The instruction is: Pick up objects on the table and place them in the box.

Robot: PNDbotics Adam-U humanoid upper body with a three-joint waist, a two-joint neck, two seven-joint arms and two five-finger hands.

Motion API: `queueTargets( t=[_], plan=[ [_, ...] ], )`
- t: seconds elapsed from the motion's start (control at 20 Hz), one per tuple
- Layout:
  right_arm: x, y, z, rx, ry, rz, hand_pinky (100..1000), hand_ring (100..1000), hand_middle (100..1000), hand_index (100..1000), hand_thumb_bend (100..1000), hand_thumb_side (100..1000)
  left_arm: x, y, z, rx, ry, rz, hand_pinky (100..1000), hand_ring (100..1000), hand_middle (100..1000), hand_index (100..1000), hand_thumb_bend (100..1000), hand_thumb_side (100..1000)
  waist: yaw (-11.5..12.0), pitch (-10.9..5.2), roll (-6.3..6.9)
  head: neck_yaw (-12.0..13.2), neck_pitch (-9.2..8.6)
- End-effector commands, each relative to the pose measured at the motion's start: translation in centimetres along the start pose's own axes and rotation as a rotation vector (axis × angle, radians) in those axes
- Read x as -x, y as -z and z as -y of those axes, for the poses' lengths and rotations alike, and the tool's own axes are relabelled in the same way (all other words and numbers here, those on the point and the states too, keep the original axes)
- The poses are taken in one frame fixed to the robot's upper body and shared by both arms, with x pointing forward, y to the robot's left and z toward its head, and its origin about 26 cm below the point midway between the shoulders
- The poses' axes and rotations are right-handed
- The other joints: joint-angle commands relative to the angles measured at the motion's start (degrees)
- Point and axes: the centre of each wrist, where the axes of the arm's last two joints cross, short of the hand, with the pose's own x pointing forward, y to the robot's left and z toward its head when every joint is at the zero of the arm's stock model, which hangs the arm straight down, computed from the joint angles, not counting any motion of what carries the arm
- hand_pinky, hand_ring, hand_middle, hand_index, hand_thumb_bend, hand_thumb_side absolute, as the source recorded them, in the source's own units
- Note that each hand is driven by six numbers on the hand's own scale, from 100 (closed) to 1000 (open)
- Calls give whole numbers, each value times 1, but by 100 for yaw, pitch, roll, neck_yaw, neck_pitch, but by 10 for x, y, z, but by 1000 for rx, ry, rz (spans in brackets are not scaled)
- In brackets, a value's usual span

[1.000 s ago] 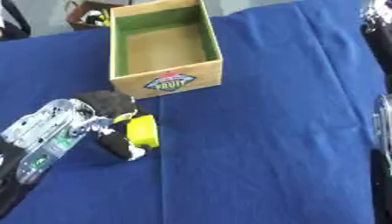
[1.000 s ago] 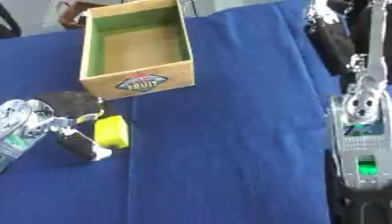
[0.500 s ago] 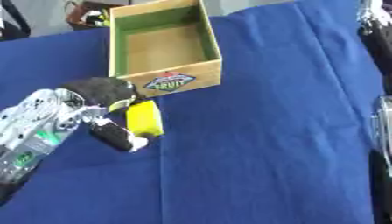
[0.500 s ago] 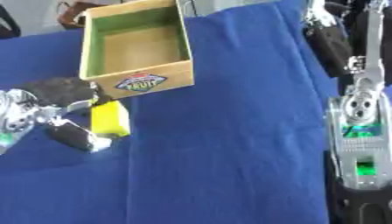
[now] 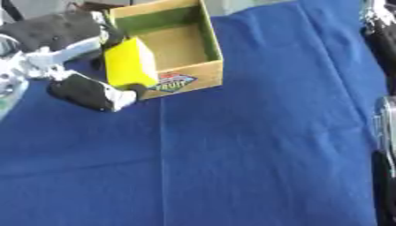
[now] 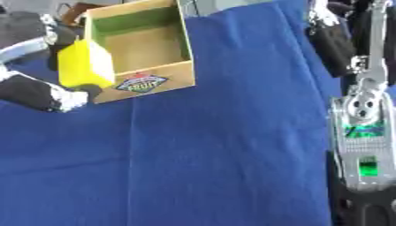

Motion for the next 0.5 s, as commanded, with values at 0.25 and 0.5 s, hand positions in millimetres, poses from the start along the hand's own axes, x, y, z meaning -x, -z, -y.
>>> queueTargets(
  t=[0.25, 0.5],
  plan=[
    [-12, 5, -1, -13, 1, 67, 767, 728, 588, 704, 100, 524, 19, 16, -32, -116, -74, -68, 129, 433, 401, 656, 100, 556, -46, -186, -10, 180, 162],
    [-20, 10, -6, -29, -1, 105, 768, 741, 604, 713, 100, 553, 30, 37, -37, -165, -75, -120, 126, 431, 398, 653, 100, 560, -111, -161, -9, 389, 179]
  ],
)
